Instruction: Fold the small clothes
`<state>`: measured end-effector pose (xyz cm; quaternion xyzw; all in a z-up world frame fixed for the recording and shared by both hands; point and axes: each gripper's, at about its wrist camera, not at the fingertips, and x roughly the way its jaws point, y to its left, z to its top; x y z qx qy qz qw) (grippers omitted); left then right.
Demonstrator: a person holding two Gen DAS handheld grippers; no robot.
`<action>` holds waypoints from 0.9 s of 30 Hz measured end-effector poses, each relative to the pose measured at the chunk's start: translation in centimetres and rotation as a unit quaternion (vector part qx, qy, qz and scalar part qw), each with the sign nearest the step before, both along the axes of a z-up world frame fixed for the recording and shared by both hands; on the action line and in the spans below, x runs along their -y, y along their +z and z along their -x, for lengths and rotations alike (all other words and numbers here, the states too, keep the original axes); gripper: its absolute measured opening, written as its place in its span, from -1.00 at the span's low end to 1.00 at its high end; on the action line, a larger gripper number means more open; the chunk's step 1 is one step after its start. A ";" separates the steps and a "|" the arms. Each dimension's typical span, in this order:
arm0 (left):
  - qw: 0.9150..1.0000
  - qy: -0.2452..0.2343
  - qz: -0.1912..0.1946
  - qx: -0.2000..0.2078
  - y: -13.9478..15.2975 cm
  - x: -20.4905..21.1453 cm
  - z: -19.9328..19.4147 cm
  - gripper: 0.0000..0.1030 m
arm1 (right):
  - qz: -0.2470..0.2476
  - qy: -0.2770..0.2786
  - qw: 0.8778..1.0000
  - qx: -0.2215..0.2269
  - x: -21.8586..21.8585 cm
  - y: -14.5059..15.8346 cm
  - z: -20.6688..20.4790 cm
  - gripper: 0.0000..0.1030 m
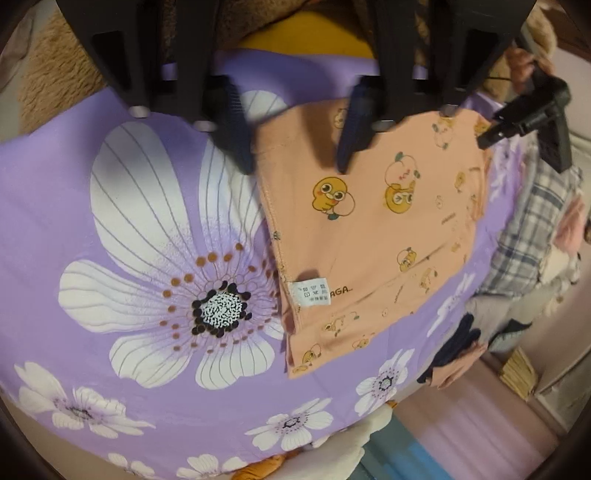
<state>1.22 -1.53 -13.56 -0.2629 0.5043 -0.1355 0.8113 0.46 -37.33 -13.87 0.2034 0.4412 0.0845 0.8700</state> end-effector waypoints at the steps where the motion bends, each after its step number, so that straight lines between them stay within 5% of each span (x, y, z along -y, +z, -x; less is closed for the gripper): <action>1: 1.000 0.005 0.000 0.001 0.1 -0.1 0.2 -0.84 | -0.006 0.007 1.000 -0.003 -0.3 -0.1 -0.1 -0.80; 5: 1.000 0.002 0.005 0.031 3.1 -0.4 1.3 -0.86 | -0.021 0.012 0.999 0.021 -0.3 1.6 1.0 -0.82; 14: 0.989 0.000 0.033 0.141 12.1 -1.7 6.2 -0.85 | -0.063 0.011 0.984 0.166 1.4 10.6 6.4 -0.82; 27: 0.989 -0.004 0.014 0.150 14.1 -2.1 10.3 -0.85 | -0.043 0.014 0.981 0.189 0.0 12.6 9.9 -0.82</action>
